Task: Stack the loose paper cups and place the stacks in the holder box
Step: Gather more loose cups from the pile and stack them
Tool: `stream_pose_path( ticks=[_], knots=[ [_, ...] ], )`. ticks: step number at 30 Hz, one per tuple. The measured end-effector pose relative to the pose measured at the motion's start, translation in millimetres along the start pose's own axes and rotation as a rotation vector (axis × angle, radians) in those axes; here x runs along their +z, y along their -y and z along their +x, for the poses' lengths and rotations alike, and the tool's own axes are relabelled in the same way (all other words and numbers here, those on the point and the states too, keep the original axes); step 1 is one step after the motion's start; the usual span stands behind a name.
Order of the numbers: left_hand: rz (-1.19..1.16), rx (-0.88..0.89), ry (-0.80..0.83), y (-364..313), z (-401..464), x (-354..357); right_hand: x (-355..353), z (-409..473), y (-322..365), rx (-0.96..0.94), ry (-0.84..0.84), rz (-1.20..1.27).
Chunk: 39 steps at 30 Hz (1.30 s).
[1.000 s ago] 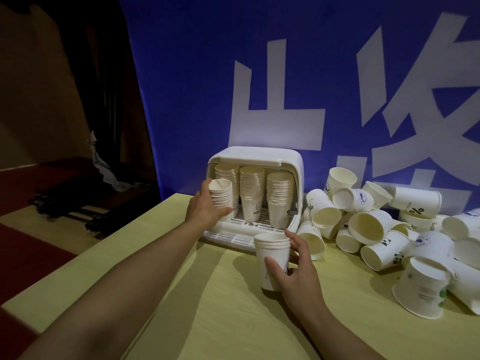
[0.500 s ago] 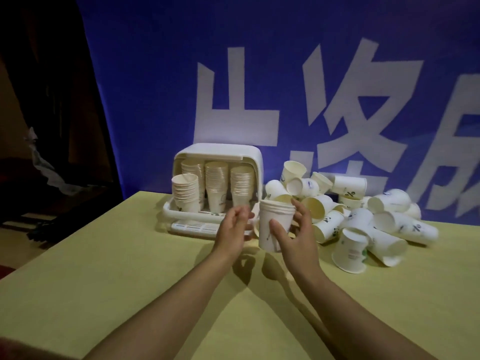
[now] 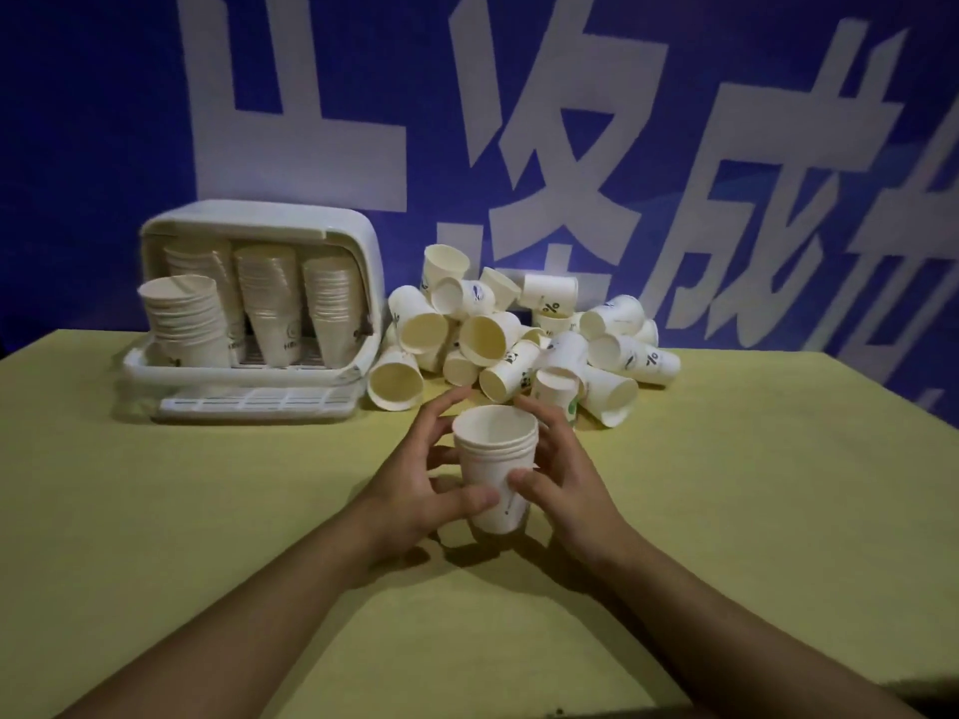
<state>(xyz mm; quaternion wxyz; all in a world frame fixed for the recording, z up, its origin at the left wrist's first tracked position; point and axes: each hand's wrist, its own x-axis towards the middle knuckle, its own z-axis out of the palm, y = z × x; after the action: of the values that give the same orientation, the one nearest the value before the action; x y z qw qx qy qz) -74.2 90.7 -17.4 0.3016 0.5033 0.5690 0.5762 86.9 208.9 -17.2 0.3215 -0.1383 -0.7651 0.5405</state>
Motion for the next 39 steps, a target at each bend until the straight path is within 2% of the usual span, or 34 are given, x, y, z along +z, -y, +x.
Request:
stream_pose_path(
  ticks=[3,5,6,9,11,12,15,18,21,23,26,29,34,39],
  knots=[
    [0.071,0.000,-0.054,4,-2,-8,5,1,2,-0.032,0.115,-0.129],
    [0.121,-0.010,-0.073,5,-3,-13,3,7,5,-0.099,0.076,-0.241],
    [0.132,-0.007,-0.089,5,-3,-15,0,14,6,-0.148,-0.002,-0.302],
    [0.141,0.000,-0.139,3,-2,-18,-17,45,1,-0.223,-0.381,-0.438],
    [0.143,0.004,-0.151,3,-2,-18,-25,61,-7,-0.165,-0.565,-0.557],
    [0.143,0.006,-0.157,3,-2,-18,-27,65,-14,-0.110,-0.604,-0.619],
    [0.128,0.011,-0.183,3,-3,-15,-28,65,-35,0.066,-0.533,-0.756],
    [0.124,0.012,-0.200,2,-5,-12,-31,63,-41,0.073,-0.481,-0.785],
    [0.135,0.014,-0.196,-1,-6,-8,-33,60,-34,0.057,-0.471,-0.737],
    [0.144,0.009,-0.180,-2,-6,-5,-30,55,-28,0.045,-0.475,-0.605],
    [0.159,-0.012,-0.136,-2,-6,-4,-20,43,-9,-0.030,-0.540,-0.194],
    [0.190,-0.054,-0.091,0,-6,-4,-12,34,3,-0.130,-0.444,0.106],
    [0.212,-0.099,-0.094,6,-5,-3,4,34,-1,-0.118,-0.276,0.102],
    [0.220,-0.074,-0.147,6,-4,-4,9,32,2,-0.075,-0.198,0.267]
  ],
)
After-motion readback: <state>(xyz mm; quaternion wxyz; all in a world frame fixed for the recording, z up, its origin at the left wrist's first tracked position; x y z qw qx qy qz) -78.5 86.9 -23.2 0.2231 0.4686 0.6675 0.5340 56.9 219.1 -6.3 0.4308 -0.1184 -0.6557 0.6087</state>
